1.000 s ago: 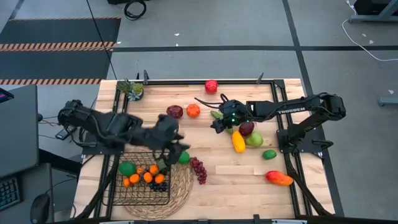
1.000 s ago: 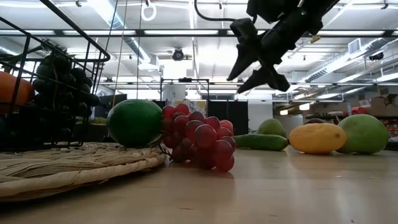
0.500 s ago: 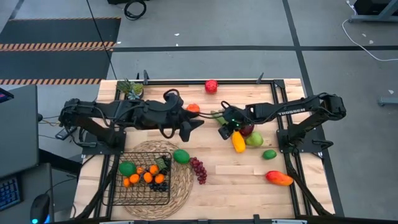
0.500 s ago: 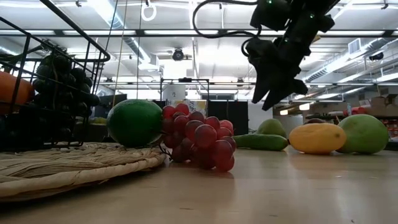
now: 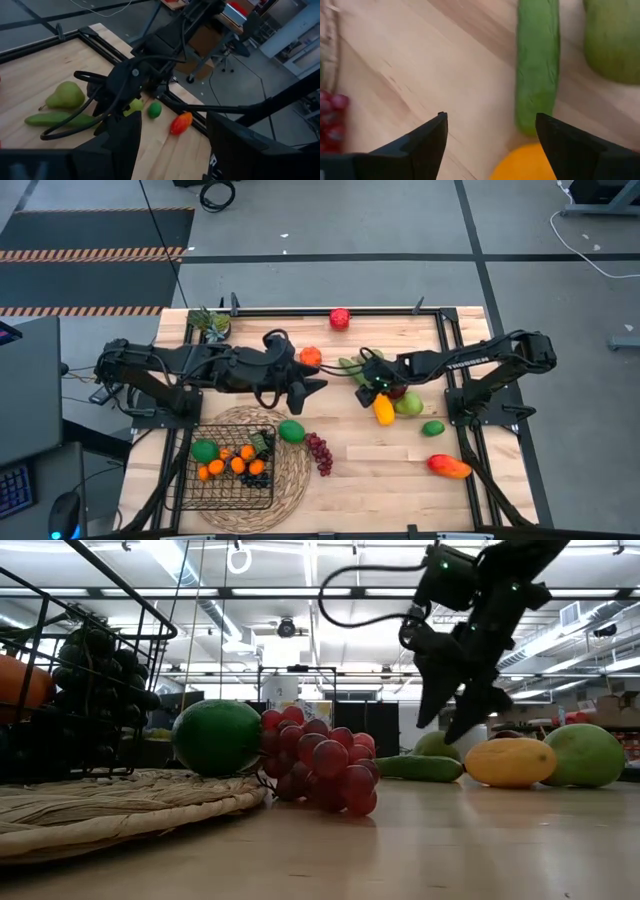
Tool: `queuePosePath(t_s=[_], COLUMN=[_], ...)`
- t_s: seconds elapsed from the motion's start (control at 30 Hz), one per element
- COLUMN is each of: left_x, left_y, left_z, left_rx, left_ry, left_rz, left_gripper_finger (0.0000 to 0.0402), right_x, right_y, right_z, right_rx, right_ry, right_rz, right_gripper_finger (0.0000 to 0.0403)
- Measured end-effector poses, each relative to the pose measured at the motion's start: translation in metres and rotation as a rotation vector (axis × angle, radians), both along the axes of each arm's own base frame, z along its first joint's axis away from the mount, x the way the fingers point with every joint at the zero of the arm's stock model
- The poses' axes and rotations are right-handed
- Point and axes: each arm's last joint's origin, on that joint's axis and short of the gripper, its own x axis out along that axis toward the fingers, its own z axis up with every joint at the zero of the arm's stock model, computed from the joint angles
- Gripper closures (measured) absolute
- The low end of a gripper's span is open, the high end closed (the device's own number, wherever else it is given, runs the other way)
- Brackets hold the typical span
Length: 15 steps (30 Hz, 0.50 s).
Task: Build produce basket
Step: Put the cucumber into the black wire basket
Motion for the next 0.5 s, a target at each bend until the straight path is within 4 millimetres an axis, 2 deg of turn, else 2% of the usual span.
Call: queuePosePath(t_s=[0.2, 0.5], left_x=[0.000, 0.000], left_y=[-0.001, -0.002], left_z=[0.000, 0.000], left_rx=[-0.003, -0.014], left_ry=[-0.001, -0.003], left_rz=[-0.003, -0.002], left_gripper_finger=[0.0173, 0.0173], right_x=[-0.006, -0.004], right_y=[0.000, -0.004], right_z=[-0.010, -0.017], right_rx=[0.010, -0.108], right_ry=[0.018, -0.079], right_rz=[-0.032, -0.084], right_gripper_finger=[0.0104, 0.0116])
